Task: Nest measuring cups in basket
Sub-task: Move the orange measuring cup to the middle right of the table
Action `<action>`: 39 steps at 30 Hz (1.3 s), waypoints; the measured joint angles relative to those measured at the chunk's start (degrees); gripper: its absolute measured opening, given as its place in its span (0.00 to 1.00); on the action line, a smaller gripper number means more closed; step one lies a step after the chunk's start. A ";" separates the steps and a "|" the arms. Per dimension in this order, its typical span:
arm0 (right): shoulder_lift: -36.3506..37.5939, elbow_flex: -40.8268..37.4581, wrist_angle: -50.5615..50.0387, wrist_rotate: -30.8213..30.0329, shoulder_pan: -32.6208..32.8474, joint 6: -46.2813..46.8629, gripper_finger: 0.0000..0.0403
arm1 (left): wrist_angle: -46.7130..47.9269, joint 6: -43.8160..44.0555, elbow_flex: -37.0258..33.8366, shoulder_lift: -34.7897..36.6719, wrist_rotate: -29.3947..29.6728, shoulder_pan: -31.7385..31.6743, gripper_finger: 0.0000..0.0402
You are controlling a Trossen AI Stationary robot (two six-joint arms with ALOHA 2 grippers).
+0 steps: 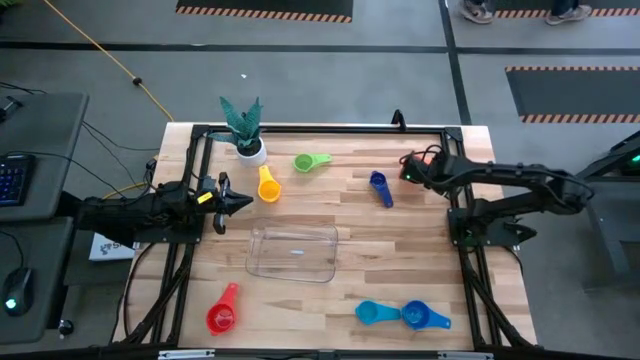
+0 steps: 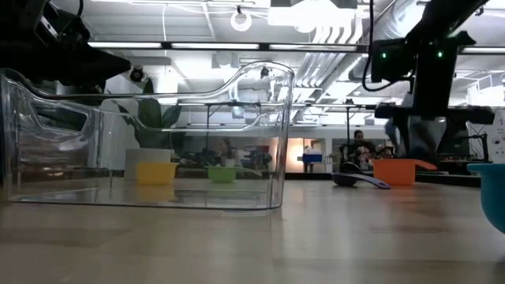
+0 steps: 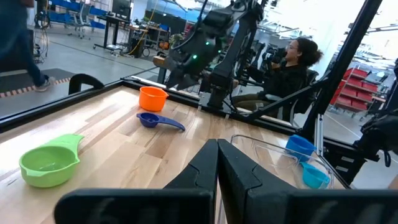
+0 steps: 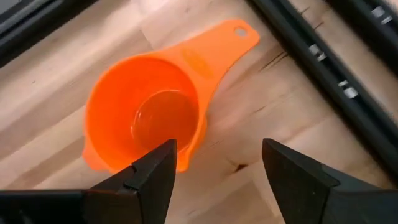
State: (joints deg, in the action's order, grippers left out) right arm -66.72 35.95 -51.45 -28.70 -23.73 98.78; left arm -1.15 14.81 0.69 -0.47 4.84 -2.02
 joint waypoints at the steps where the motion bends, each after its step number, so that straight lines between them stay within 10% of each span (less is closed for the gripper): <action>1: 0.00 -0.70 1.15 0.27 -0.39 -0.21 0.57 | -0.01 0.01 0.00 0.00 0.00 0.01 0.00; 15: 0.02 -8.75 15.80 4.14 -4.06 -0.99 0.55 | -0.02 0.00 0.00 -0.02 -0.01 0.02 0.00; 26: 0.02 -8.75 25.31 3.64 -0.78 13.46 0.06 | 0.00 0.00 0.00 0.00 -0.02 0.00 0.00; 31: 0.02 -8.70 30.34 1.10 0.65 19.40 0.05 | -0.02 0.01 0.00 -0.01 -0.02 0.02 0.00; 39: 0.02 -6.26 36.53 4.58 1.43 -0.94 0.02 | 0.00 0.00 0.00 0.00 -0.02 0.00 0.00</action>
State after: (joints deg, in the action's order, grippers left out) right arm -66.70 29.70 -14.92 -24.13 -22.31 97.85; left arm -1.15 14.81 0.69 -0.47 4.82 -2.02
